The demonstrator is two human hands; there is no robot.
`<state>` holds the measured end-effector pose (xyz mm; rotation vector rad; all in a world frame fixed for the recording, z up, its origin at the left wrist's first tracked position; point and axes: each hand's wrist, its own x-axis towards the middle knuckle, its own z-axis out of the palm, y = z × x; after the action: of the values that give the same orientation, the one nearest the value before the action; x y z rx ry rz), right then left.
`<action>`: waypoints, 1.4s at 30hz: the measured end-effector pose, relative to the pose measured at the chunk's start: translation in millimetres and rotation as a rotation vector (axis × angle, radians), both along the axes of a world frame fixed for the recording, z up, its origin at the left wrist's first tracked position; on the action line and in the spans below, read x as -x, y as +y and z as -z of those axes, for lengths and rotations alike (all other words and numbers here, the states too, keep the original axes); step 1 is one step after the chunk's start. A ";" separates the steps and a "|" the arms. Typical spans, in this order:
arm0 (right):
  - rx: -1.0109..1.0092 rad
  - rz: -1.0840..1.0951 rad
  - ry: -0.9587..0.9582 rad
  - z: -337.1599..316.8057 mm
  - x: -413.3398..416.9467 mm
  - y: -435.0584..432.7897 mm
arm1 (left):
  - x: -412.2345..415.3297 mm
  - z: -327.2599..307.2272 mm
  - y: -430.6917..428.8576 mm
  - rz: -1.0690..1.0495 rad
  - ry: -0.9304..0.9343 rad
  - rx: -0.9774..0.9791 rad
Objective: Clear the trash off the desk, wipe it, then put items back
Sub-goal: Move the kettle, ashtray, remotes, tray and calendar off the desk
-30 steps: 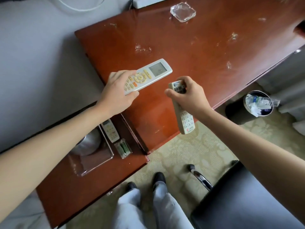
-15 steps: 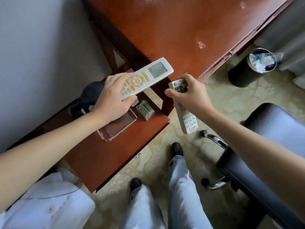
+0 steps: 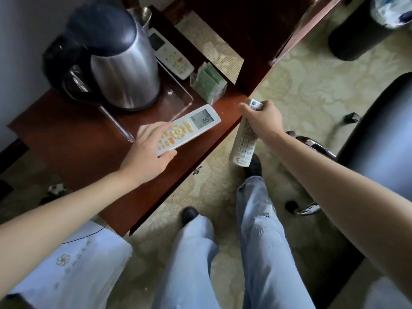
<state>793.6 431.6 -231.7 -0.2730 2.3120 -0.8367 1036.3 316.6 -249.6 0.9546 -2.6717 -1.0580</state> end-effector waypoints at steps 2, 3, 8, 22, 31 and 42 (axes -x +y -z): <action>0.003 0.037 0.005 21.8 5.8 -4.0 | 2.6 22.2 -0.7 0.016 -0.020 0.003; 0.001 0.046 0.014 31.8 8.5 -6.0 | 4.1 31.1 -0.8 0.027 -0.031 0.009; -0.005 0.108 0.012 67.9 21.3 -18.3 | 5.0 58.3 2.0 0.139 -0.106 0.160; 0.003 0.325 -0.172 78.8 32.4 -32.1 | 25.6 48.2 4.4 0.228 -0.379 0.330; 0.070 0.380 -0.401 73.7 6.9 -33.8 | 27.6 32.8 -2.4 0.335 -0.318 0.407; 0.043 -0.019 -0.023 57.6 -4.0 -19.9 | 23.7 25.7 -15.2 0.498 -0.204 0.341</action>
<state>797.6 411.7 -289.4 -0.3016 2.2689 -0.8766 1012.5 301.4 -275.4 0.3572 -3.2106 -0.5443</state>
